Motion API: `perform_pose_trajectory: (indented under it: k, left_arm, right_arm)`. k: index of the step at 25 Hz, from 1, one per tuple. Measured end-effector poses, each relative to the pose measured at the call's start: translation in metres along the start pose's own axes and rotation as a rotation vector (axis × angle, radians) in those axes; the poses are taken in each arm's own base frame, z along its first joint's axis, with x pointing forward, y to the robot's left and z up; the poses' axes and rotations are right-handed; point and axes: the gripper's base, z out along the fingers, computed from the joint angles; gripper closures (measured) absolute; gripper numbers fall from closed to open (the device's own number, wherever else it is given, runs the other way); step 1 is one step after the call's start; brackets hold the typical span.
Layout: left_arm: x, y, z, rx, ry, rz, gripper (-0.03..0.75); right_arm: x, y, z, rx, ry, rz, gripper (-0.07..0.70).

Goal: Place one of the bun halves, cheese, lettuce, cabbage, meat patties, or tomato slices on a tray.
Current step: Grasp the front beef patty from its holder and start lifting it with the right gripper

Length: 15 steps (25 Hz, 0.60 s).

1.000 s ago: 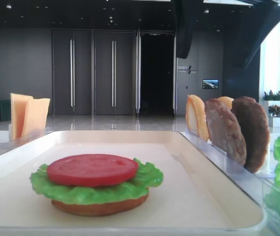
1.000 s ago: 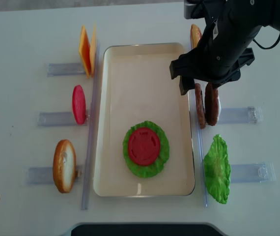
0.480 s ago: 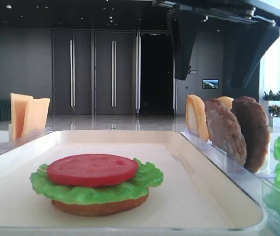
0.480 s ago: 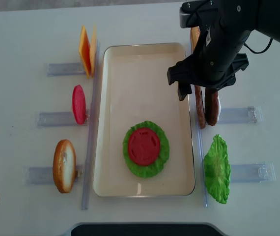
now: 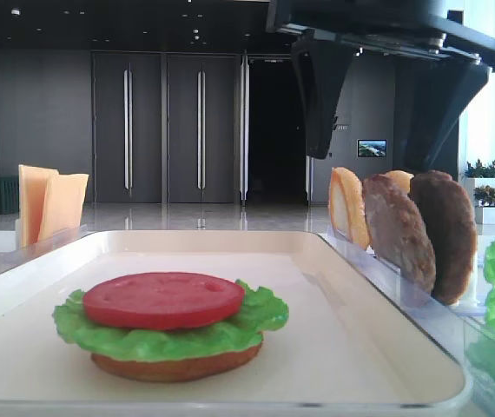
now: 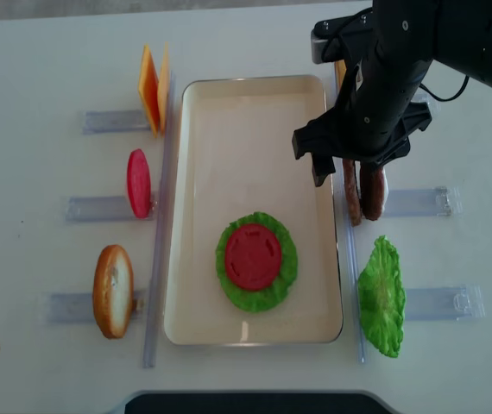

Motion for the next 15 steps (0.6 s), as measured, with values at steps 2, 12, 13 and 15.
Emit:
perform_pose_trajectory:
  k: [2, 12, 13, 15]
  left_arm:
    - [0.0, 0.0, 0.0, 0.0, 0.0, 0.0, 0.139]
    - [0.0, 0.0, 0.0, 0.0, 0.0, 0.0, 0.139]
    - [0.0, 0.0, 0.0, 0.0, 0.0, 0.0, 0.139]
    - [0.0, 0.0, 0.0, 0.0, 0.0, 0.0, 0.139]
  right_arm:
    - [-0.001, 0.0, 0.0, -0.003, -0.012, -0.001, 0.1]
    - [-0.002, 0.0, 0.003, -0.002, -0.015, -0.007, 0.1]
    - [-0.003, 0.0, 0.005, 0.001, -0.007, -0.007, 0.1]
    - [-0.003, 0.0, 0.011, 0.008, 0.012, -0.008, 0.1]
